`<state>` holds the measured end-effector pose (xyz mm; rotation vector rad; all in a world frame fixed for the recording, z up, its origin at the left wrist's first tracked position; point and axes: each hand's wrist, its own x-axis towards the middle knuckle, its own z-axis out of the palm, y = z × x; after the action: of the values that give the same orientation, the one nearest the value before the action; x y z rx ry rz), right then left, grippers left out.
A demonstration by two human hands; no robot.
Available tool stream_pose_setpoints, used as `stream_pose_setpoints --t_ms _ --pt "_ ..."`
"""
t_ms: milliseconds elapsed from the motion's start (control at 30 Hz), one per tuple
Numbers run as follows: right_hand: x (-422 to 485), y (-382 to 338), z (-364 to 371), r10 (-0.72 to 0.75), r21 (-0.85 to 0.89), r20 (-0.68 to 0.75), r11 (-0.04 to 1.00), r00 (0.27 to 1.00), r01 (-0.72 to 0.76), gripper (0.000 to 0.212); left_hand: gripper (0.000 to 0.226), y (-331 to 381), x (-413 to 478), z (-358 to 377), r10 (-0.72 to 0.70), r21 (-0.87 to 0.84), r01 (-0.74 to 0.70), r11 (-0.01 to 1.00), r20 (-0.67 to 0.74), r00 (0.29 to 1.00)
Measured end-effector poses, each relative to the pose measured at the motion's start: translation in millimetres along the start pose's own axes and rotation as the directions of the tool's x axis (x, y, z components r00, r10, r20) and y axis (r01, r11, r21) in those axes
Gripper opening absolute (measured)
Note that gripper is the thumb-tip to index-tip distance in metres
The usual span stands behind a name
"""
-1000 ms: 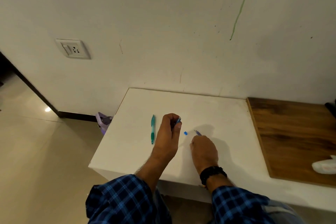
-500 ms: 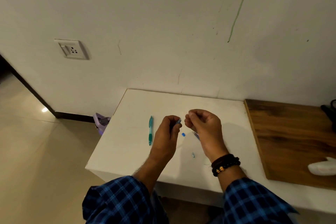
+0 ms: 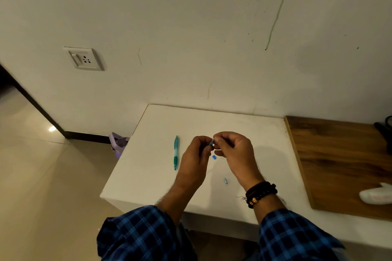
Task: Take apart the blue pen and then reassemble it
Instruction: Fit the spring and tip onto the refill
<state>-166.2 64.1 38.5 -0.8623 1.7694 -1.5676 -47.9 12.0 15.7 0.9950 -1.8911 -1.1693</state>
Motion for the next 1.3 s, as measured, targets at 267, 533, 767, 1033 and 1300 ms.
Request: stream_pose_setpoints --t_ms 267,533,767,1033,1300 --pt "-1 0 2 -0.02 0.001 -0.007 1.0 1.0 0.02 0.01 0.017 -1 0 -2 0.012 0.005 -0.012 1.0 -0.003 1.0" --pt "2 1 -4 -0.027 -0.125 0.034 0.992 0.999 0.031 0.01 0.014 -2 -1 -1 0.006 -0.024 -0.007 1.0 -0.011 1.0" --pt "4 -8 -15 -0.046 -0.347 0.146 0.933 0.988 0.095 0.01 0.013 -2 -1 1 0.026 0.016 -0.026 1.0 0.011 1.0" --pt "4 -9 -15 -0.046 -0.339 0.139 0.936 0.989 0.092 0.01 0.016 -6 1 2 0.014 0.054 -0.014 0.998 0.007 1.0" --pt "3 -11 -13 0.002 -0.32 0.157 0.946 0.988 0.05 0.01 0.011 -7 2 2 0.002 0.062 -0.001 0.998 -0.012 1.0"
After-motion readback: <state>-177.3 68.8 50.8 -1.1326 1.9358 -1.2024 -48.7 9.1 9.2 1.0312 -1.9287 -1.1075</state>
